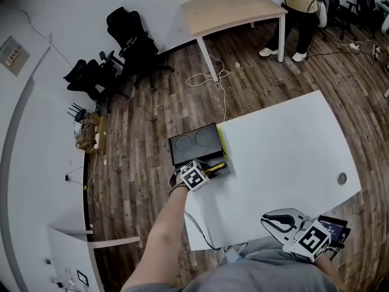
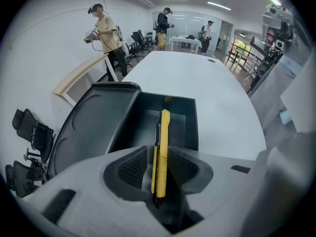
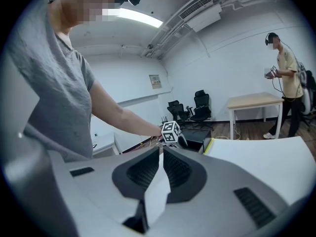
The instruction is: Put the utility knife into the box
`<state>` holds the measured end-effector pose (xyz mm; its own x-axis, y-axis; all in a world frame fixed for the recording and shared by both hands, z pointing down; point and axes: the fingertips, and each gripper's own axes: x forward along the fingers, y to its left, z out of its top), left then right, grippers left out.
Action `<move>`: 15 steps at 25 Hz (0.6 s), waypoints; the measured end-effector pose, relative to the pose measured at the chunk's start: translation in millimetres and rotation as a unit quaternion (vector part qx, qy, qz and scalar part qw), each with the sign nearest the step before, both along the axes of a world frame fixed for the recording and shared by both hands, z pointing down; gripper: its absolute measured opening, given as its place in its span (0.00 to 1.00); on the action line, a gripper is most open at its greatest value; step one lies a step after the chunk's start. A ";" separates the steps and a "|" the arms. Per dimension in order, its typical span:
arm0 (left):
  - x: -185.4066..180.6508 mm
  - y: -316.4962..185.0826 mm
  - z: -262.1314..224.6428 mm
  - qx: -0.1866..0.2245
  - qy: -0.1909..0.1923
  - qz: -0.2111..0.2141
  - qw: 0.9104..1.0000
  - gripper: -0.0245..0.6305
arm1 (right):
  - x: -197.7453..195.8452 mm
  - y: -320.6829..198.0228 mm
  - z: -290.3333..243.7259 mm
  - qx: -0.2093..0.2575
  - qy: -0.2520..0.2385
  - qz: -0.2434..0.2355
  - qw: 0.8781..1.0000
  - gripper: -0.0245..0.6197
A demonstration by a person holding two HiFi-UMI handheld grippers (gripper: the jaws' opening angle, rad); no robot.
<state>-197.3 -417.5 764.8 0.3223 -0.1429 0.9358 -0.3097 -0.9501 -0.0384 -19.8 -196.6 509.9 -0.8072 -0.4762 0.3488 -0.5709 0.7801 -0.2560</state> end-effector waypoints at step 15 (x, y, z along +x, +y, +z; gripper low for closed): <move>0.9 3.6 -31.5 0.022 0.033 -0.045 0.998 0.22 | -5.9 8.5 -10.4 0.010 -0.007 -0.030 0.999 0.10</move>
